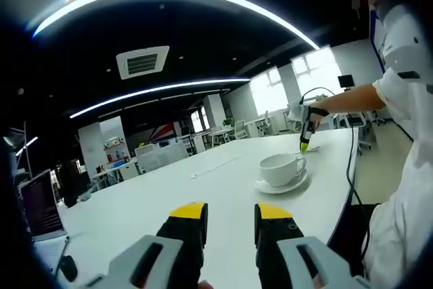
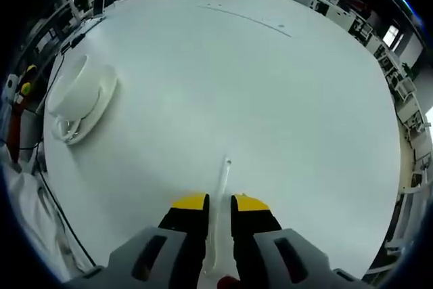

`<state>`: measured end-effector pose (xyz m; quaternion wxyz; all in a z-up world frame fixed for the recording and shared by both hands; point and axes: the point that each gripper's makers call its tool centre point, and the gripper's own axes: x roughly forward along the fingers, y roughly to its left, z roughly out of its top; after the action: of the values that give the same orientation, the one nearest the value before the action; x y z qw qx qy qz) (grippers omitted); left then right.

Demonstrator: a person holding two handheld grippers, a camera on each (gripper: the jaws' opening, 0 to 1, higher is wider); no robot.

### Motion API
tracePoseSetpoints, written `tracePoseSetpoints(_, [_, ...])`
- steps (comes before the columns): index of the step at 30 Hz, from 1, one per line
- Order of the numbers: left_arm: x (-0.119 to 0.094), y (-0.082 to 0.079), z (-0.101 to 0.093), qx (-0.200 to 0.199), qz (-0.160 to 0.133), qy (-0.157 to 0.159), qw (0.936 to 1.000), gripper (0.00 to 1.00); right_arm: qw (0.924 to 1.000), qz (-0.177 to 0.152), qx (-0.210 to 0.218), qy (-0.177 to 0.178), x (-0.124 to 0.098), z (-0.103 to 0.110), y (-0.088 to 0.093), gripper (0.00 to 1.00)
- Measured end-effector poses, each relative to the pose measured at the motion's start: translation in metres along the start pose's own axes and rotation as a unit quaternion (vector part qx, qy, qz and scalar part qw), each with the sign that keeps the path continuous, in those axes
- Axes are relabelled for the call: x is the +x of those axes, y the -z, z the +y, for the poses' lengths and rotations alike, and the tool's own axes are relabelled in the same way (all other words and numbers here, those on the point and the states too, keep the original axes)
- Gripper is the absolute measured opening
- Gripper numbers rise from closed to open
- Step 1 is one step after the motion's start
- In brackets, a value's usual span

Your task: Tidy tabletop coffee trays, cups and spoons，present forward

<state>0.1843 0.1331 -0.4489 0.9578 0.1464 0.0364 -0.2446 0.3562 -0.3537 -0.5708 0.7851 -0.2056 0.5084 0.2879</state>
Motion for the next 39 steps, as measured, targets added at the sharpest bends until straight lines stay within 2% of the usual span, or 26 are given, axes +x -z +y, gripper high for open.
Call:
tracePoseSetpoints(3, [0.000,0.001,0.000,0.000,0.001,0.000,1.0000,0.29,1.0000,0.004,0.002,0.005,0.001,-0.001,0.000,0.07])
tracePoseSetpoints(15, [0.002,0.005,0.002,-0.010,0.004,-0.006,0.9999,0.29,0.9991,0.000,0.041,0.006,0.002,-0.003,-0.001,0.05])
tracePoseSetpoints(21, [0.004,0.004,0.003,-0.009,0.004,-0.006,0.9999,0.29,0.9993,0.000,0.038,0.006,0.001,-0.002,0.000,0.05])
tracePoseSetpoints(28, [0.007,0.004,0.002,-0.010,0.004,-0.006,0.9999,0.29,0.9993,-0.011,0.034,0.009,-0.007,-0.002,-0.007,0.05])
tracePoseSetpoints(39, [0.007,0.004,0.000,-0.012,0.004,-0.004,0.9999,0.29,0.9976,-0.053,0.040,0.019,-0.020,-0.005,-0.019,0.05])
